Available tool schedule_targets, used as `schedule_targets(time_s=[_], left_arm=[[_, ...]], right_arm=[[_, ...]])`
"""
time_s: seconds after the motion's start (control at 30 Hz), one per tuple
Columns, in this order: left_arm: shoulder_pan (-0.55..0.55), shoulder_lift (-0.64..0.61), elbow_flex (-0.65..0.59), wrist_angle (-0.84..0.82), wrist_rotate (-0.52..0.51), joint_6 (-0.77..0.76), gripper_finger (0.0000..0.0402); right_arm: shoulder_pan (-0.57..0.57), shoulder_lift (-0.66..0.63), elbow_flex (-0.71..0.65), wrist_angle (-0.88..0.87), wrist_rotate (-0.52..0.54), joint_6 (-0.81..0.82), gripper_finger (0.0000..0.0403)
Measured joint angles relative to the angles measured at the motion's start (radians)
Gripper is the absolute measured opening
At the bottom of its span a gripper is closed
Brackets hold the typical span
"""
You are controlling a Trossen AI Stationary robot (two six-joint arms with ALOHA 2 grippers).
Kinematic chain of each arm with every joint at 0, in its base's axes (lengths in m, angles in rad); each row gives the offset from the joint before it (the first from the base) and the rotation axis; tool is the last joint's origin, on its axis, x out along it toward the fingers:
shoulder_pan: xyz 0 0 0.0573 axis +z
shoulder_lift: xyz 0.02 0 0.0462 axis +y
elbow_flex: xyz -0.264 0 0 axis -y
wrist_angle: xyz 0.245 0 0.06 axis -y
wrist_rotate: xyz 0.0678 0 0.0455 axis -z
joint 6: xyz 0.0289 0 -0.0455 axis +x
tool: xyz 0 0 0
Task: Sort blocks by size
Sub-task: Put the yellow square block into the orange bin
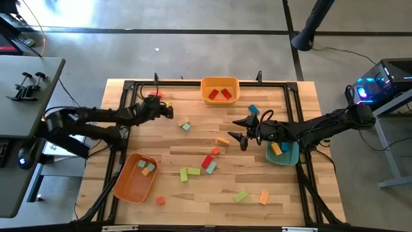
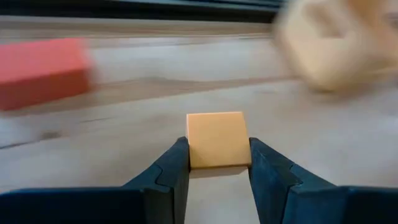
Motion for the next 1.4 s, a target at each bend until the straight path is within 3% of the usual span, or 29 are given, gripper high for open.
schedule_targets(time_s=[0.17,0.3,0.53,0.63,0.7,0.83,0.93,1.03,1.13,1.23,1.3,1.4], left_arm=[[-0.103,-0.176,0.015,0.049,0.212,0.138,0.0111],[-0.291,-0.255,0.068,0.113,0.376,0.359,0.0111],[-0.691,-0.184,0.162,0.285,0.406,0.847,0.0111],[-0.787,-0.148,0.203,0.289,0.402,0.918,0.0111],[-0.828,-0.131,0.233,0.274,0.381,0.888,0.0111],[-0.918,-0.099,0.341,0.093,0.23,0.732,0.0111],[-1.005,-0.051,0.475,-0.227,0.045,0.551,0.0111],[-1.084,0.013,0.626,-0.638,-0.08,0.206,0.0111],[-1.159,0.081,0.746,-1.021,-0.08,-0.237,0.0111],[-1.252,0.134,0.787,-1.285,0.003,-0.665,0.0111],[-1.317,0.151,0.771,-1.381,0.086,-0.903,0.0111],[-1.422,0.161,0.72,-1.388,0.175,-1.212,0.0111]], right_arm=[[0.0,0.0,0.0,0.001,0.0,0.0,0.0291],[0.0,0.0,0.0,0.01,0.0,-0.001,0.0291],[0.0,0.0,0.0,0.067,-0.003,-0.004,0.0291],[0.0,0.0,0.0,0.083,-0.027,-0.004,0.0291],[0.0,0.0,0.0,0.09,-0.043,-0.001,0.0291],[0.0,0.0,0.0,0.102,-0.054,-0.002,0.0291],[0.0,0.0,0.0,0.114,-0.053,-0.013,0.0291],[0.0,0.0,0.0,0.128,-0.053,-0.033,0.0291],[0.0,0.0,0.0,0.128,-0.053,-0.05,0.0291],[0.0,0.0,0.0,0.129,-0.053,-0.074,0.0291],[0.0,0.0,0.0,0.131,-0.053,-0.089,0.0291],[0.0,0.0,0.0,0.133,-0.057,-0.11,0.0291]])
